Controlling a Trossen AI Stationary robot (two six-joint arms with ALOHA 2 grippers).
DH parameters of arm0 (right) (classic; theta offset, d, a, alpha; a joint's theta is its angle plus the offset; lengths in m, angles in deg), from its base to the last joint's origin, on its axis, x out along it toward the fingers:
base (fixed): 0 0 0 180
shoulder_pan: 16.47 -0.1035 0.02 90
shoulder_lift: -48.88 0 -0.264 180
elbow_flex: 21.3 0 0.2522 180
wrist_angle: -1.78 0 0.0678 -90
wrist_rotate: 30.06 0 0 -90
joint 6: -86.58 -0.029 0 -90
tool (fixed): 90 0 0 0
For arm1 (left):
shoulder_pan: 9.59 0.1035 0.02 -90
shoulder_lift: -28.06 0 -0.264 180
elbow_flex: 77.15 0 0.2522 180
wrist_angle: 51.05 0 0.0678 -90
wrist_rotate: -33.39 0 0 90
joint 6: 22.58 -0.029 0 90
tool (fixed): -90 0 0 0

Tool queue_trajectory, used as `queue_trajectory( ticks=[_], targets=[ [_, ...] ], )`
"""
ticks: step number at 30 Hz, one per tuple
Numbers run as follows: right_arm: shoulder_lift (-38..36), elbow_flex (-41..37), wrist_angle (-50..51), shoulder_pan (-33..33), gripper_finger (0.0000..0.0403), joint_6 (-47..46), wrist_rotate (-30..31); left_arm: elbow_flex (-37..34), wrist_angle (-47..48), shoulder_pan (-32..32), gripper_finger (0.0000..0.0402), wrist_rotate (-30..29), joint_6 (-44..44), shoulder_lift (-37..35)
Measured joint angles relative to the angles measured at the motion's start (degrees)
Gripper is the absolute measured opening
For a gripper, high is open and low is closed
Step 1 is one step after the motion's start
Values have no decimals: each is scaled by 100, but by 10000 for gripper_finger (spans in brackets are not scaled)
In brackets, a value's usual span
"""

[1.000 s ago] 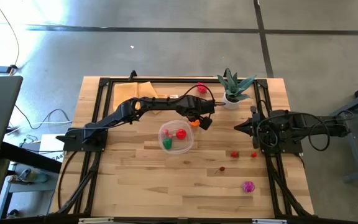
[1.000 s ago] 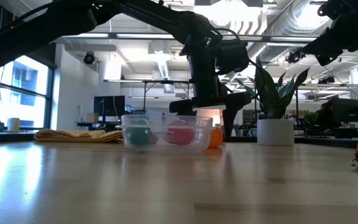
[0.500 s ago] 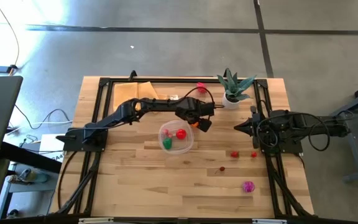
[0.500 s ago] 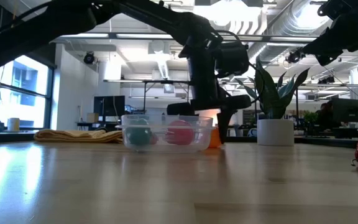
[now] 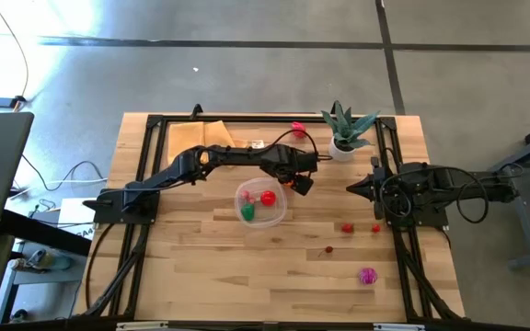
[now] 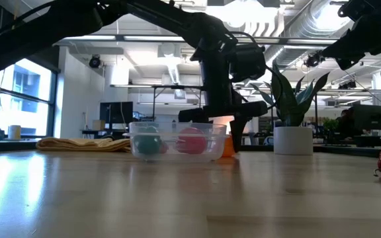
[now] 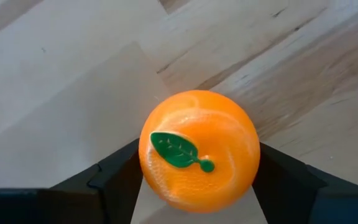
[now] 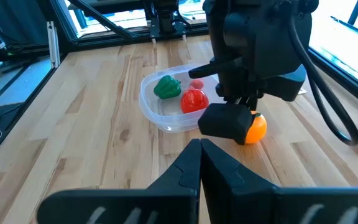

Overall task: Pick and placing Produce into tupperware
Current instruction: Put the orange into the transparent bin

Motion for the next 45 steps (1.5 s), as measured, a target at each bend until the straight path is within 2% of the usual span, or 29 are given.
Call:
queue_trajectory(
  ticks=[3,9,12,21,27,45],
  targets=[
    [0,0,0,0,0,0,0,0,-11,0,266,-55,-16,0],
    [0,0,0,0,0,0,0,0,-22,0,241,-52,-12,0],
    [2,0,0,0,0,0,0,0,-81,0,240,-48,-45,0],
    [0,0,0,0,0,1,0,0,-193,0,312,-49,-189,4],
    [0,0,0,0,0,2,0,0,-229,0,324,-145,-210,7],
    [0,0,0,0,0,0,0,0,-214,2,237,-164,-99,7]
  ],
)
